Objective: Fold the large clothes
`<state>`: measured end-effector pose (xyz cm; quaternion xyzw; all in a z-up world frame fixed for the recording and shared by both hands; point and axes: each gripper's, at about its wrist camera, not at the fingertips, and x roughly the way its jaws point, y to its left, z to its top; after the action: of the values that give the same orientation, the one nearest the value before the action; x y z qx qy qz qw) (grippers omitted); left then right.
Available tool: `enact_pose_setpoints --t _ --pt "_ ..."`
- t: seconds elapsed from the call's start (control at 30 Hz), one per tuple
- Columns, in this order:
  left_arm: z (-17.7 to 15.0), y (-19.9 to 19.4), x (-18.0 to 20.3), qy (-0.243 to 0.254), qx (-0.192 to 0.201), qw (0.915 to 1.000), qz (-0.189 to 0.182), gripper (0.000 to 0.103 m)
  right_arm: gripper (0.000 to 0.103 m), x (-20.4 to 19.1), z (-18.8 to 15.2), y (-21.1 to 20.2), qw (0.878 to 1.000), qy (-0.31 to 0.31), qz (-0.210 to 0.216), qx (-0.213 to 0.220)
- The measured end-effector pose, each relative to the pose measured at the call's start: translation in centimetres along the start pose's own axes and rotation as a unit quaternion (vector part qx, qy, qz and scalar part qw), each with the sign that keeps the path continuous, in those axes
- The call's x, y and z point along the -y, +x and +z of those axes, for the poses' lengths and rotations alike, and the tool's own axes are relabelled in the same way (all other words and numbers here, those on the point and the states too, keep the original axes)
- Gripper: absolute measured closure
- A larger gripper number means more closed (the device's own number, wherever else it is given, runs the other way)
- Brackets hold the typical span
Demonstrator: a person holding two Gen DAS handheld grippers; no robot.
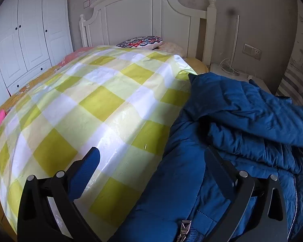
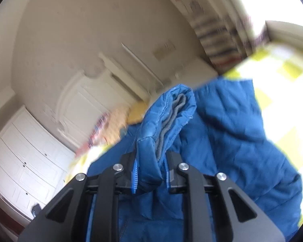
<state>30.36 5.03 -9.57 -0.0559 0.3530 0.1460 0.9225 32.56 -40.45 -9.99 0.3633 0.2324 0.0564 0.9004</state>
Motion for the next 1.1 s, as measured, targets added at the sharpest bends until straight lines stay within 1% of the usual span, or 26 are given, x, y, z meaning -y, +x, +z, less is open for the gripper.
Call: enact_pose_setpoints --t 0.13,0.2,0.27,0.3,0.33,0.37,0.43,0.47,0.53,0.6,0.67,0.7,0.73,0.77,0.8,0.83,0.87,0.9,0.93,0.97,1.0,1.03,1.1 --pt "0.0 0.4 -0.1 0.001 -0.007 1.0 0.001 0.004 0.084 2.3 -0.2 1.3 0.998 0.007 -0.052 -0.026" --pt "0.0 0.4 -0.1 0.0 -0.007 1.0 0.001 0.004 0.084 4.1 -1.0 1.9 0.998 0.034 -0.051 -0.033" --pt "0.0 0.5 -0.2 0.0 -0.01 1.0 0.001 0.004 0.082 4.2 -0.8 1.8 0.998 0.039 -0.044 -0.037" --pt "0.0 0.5 -0.1 0.0 -0.012 0.9999 0.001 0.004 0.077 4.1 -0.8 1.8 0.997 0.035 -0.048 -0.038" --pt "0.0 0.6 -0.1 0.0 -0.014 0.9999 0.001 0.004 0.071 4.0 -0.7 1.6 0.997 0.033 -0.064 -0.039" --pt "0.1 0.7 -0.1 0.001 -0.018 0.9998 0.003 0.004 0.069 3.8 -0.5 1.3 0.995 0.031 -0.088 -0.033" --pt "0.0 0.8 -0.1 0.002 -0.021 0.9998 0.006 0.004 0.067 1.8 -0.3 -0.4 0.99 -0.003 -0.14 0.019" --pt "0.0 0.8 0.0 0.003 -0.021 0.9998 0.007 0.004 0.066 0.3 -0.2 -0.9 0.987 -0.031 -0.151 0.038" --pt "0.0 0.7 0.2 0.007 -0.021 0.9997 0.01 0.004 0.056 -2.7 -0.4 -0.6 0.984 -0.089 -0.148 0.042" --pt "0.0 0.7 0.4 0.012 -0.019 0.9997 0.013 0.004 0.05 -7.0 -1.5 1.1 0.97 -0.192 -0.149 0.021" --pt "-0.1 0.5 0.5 0.015 -0.015 0.9997 0.012 0.004 0.048 -10.1 -3.1 3.7 0.945 -0.285 -0.16 -0.011" --pt "-0.1 0.3 0.6 0.017 -0.011 0.9997 0.011 0.004 0.048 -10.5 -3.7 4.8 0.937 -0.305 -0.166 -0.03" --pt "-0.1 0.1 0.6 0.017 -0.007 0.9998 0.007 0.004 0.048 -10.3 -4.2 6.4 0.927 -0.32 -0.185 -0.059" --pt "-0.1 -0.1 0.5 0.016 -0.003 0.9999 0.004 0.004 0.048 -9.4 -4.6 7.7 0.917 -0.323 -0.22 -0.081" --pt "-0.1 -0.2 0.4 0.015 -0.002 0.9999 -0.001 0.004 0.048 -8.2 -4.9 8.5 0.912 -0.316 -0.242 -0.096" --pt "-0.1 -0.2 0.2 0.013 -0.003 0.9999 -0.006 0.004 0.048 -6.3 -5.1 9.1 0.919 -0.293 -0.239 -0.111" --pt "-0.1 -0.3 0.2 0.012 -0.007 0.9999 -0.008 0.004 0.047 -4.8 -4.8 8.8 0.935 -0.265 -0.209 -0.108" --pt "0.0 -0.3 0.1 0.009 -0.018 0.9997 -0.015 0.004 0.048 -4.4 -4.5 8.4 0.943 -0.249 -0.195 -0.106" --pt "0.3 -0.4 0.2 0.0 -0.039 0.9984 -0.041 0.004 0.048 -4.2 -3.9 8.1 0.949 -0.234 -0.183 -0.104" --pt "0.8 -0.6 0.4 -0.007 -0.049 0.9967 -0.065 0.004 0.047 -4.2 -3.8 8.2 0.95 -0.233 -0.179 -0.106" --pt "1.6 -0.9 0.9 -0.01 -0.059 0.9934 -0.098 0.004 0.046 -4.2 -3.9 8.4 0.949 -0.234 -0.179 -0.11" --pt "2.3 -1.2 1.5 -0.007 -0.063 0.9914 -0.115 0.004 0.044 -4.3 -3.9 8.6 0.948 -0.238 -0.181 -0.111" --pt "4.8 -1.4 4.0 0.016 -0.066 0.9857 -0.154 0.004 0.042 -4.6 -4.0 8.9 0.942 -0.251 -0.19 -0.112"
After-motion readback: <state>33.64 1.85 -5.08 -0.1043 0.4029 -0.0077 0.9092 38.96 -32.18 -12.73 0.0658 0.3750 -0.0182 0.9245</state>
